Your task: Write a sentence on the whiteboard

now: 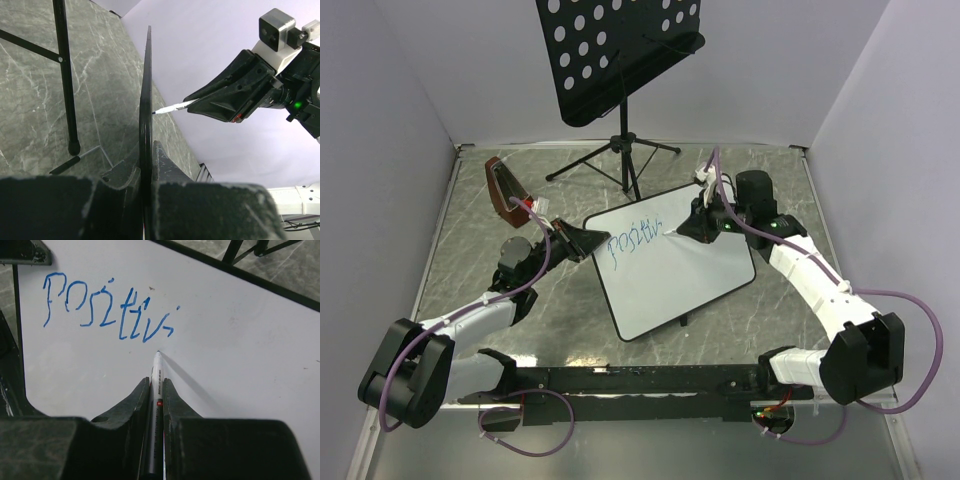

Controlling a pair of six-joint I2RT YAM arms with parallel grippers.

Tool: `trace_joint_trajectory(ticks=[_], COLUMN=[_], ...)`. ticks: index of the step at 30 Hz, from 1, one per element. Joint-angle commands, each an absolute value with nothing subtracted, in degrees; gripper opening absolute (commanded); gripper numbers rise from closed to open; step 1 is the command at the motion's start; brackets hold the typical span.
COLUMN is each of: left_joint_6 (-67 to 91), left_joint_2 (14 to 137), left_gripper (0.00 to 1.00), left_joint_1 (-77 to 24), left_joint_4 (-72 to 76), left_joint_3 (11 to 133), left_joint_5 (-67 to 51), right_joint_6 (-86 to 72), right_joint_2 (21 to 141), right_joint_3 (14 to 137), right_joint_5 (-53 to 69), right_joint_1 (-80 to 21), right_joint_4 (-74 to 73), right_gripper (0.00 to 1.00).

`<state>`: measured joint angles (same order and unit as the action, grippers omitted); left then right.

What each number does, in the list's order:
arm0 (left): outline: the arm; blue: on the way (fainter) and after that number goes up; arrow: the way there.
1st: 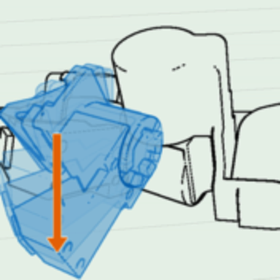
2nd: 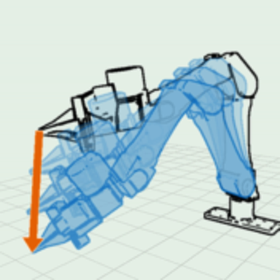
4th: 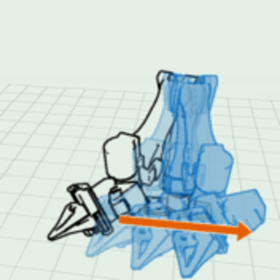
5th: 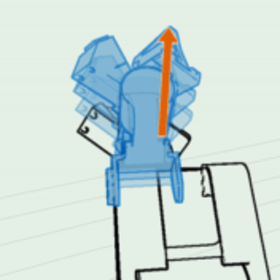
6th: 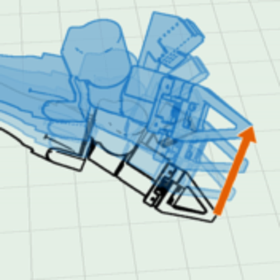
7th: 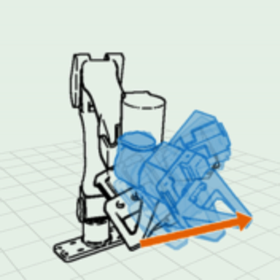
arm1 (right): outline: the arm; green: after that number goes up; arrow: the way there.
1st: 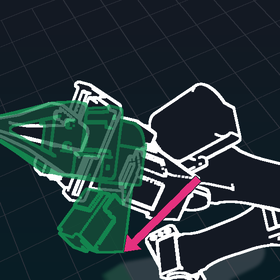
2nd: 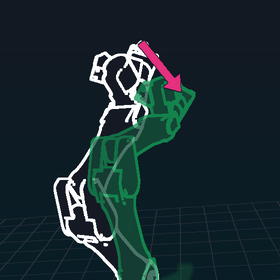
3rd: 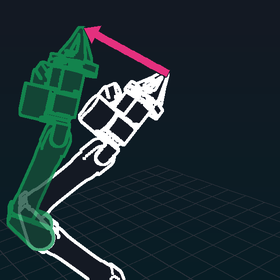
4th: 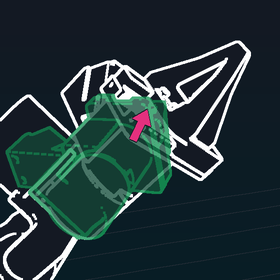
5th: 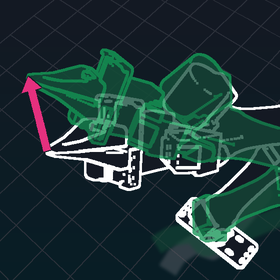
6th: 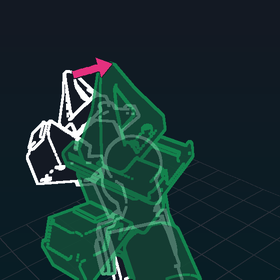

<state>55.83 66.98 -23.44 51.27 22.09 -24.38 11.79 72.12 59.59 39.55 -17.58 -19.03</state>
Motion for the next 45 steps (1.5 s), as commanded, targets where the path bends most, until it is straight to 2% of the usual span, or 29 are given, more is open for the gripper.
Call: trace_joint_trajectory(ticks=[1, 7, 34, 45], left_joint_6=[54.32, 54.14, 54.05, 53.96], left_joint_2=[66.09, 65.74, 65.74, 65.65], left_gripper=[0.01, 0.01, 0.01, 0.01], left_joint_1=[-23.82, -23.82, -23.82, -23.73], left_joint_4=[58.88, 58.36, 58.53, 58.53], left_joint_3=[23.03, 23.12, 23.12, 22.85], left_joint_5=[-26.02, -26.02, -26.46, -26.46], right_joint_6=[12.92, 11.34, 8.35, 8.44], right_joint_2=[70.84, 71.28, 76.73, 76.02], right_joint_3=[59.41, 61.52, 66.88, 66.88], right_joint_5=[40.34, 36.92, 37.27, 31.56], right_joint_1=[-17.23, -16.88, -16.17, -15.65], right_joint_4=[-19.07, -17.14, -15.21, -14.59], right_gripper=[0.00, 0.00, 0.00, 0.00])
